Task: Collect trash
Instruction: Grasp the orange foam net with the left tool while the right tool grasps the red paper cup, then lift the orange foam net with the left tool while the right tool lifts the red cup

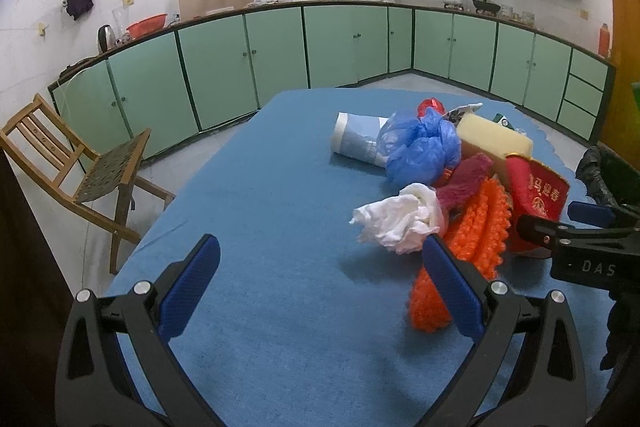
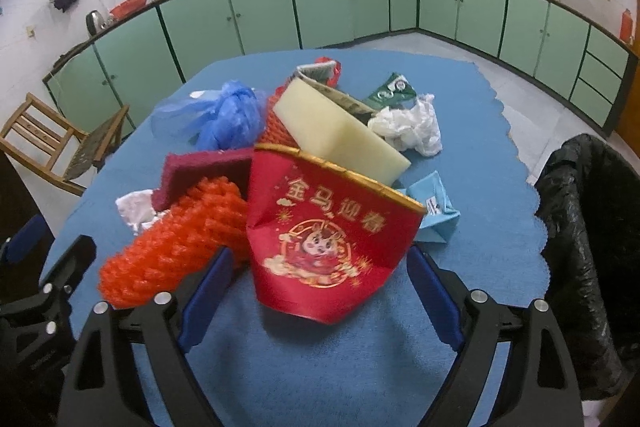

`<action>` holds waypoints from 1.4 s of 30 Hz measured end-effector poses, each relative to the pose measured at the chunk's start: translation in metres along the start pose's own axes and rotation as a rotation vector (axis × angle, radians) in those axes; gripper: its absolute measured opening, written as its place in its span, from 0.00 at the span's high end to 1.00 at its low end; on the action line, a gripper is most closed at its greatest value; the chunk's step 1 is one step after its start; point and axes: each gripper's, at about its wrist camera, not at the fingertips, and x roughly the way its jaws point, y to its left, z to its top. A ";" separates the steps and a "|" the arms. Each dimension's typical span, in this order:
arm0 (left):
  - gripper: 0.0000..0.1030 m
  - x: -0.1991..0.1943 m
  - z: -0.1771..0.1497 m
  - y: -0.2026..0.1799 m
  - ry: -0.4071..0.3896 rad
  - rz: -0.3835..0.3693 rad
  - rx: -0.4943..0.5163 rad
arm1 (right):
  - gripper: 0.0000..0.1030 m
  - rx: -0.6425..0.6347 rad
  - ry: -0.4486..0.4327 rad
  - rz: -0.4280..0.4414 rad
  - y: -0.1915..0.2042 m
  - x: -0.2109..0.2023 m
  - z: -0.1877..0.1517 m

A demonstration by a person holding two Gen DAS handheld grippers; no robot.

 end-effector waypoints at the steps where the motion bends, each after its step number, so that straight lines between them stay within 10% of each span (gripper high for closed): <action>1: 0.05 0.000 0.000 0.000 0.001 -0.001 0.000 | 0.16 0.009 0.007 -0.004 -0.001 0.003 -0.001; 5: 0.05 0.001 0.000 0.000 0.003 -0.002 0.002 | 0.17 0.016 0.011 -0.004 -0.003 0.010 0.001; 15: 0.05 -0.005 0.002 -0.009 -0.005 -0.031 0.013 | 0.55 0.010 0.033 0.112 -0.009 0.004 -0.002; 30: 0.06 -0.010 -0.004 -0.057 0.024 -0.151 0.098 | 0.64 0.038 0.004 0.098 -0.046 -0.029 -0.012; 36: 0.67 0.011 -0.013 -0.078 0.109 -0.223 0.144 | 0.65 0.051 0.006 0.102 -0.060 -0.036 -0.016; 42: 0.76 0.005 -0.016 -0.087 0.100 -0.255 0.155 | 0.65 0.057 0.007 0.101 -0.066 -0.041 -0.022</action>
